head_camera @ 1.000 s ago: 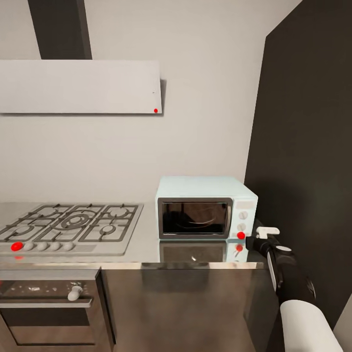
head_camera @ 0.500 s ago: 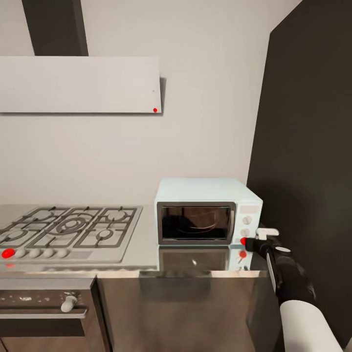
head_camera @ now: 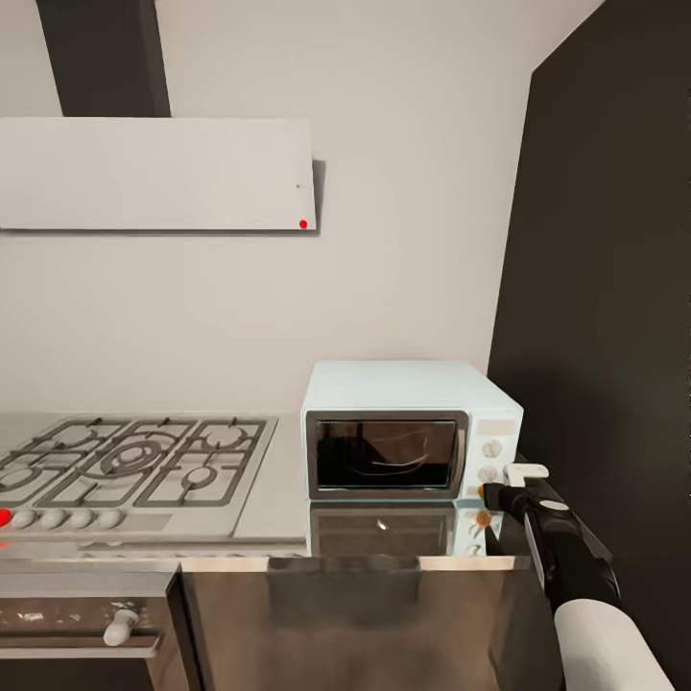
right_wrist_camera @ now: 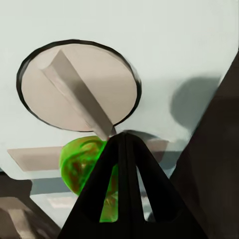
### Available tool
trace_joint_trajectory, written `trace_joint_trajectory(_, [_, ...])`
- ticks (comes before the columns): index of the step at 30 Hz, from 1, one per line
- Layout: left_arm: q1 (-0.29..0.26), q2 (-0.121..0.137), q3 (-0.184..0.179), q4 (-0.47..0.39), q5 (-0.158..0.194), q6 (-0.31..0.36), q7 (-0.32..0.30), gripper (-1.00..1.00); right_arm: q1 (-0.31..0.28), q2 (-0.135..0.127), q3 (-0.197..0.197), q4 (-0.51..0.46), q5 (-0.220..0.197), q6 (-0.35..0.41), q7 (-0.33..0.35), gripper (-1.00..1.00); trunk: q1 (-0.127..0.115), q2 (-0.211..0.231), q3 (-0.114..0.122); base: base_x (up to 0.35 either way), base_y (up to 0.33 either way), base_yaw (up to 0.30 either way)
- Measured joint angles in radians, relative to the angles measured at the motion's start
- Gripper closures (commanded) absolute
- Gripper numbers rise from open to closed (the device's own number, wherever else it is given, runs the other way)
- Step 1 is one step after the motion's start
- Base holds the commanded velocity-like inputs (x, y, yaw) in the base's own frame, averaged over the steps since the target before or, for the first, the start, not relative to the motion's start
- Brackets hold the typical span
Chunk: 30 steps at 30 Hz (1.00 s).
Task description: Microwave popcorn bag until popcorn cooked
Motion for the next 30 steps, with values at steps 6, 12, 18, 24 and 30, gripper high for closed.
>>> trace_joint_trajectory(6, [0.000,0.000,0.000,0.000,0.000,0.000,0.001,-1.00,0.008,0.001,0.001,0.002,-0.004,0.001,0.003,1.00,-0.005,0.000,0.000,0.029,0.000,0.000])
trace_joint_trajectory(12, [0.000,-0.006,-0.004,0.000,0.000,0.001,0.001,-1.00,-0.018,0.000,0.002,-0.016,-0.007,0.014,0.016,1.00,0.022,0.001,0.000,-0.292,0.000,0.000])
trace_joint_trajectory(18, [0.000,-0.008,-0.004,0.000,-0.001,0.001,0.001,-1.00,-0.018,0.002,0.004,-0.065,-0.007,0.051,0.019,1.00,0.022,0.001,0.000,-0.344,0.000,0.000])
trace_joint_trajectory(24, [0.000,-0.009,-0.005,-0.001,-0.002,0.001,0.001,-1.00,-0.018,0.012,0.006,-0.153,-0.009,0.117,0.026,1.00,0.022,0.001,0.000,-0.344,0.000,0.000])
trace_joint_trajectory(30, [0.000,-0.010,-0.006,-0.001,-0.002,0.000,0.001,-1.00,0.067,0.033,0.010,-0.449,-0.012,0.307,0.072,1.00,0.022,0.001,0.000,-0.343,0.000,0.000])
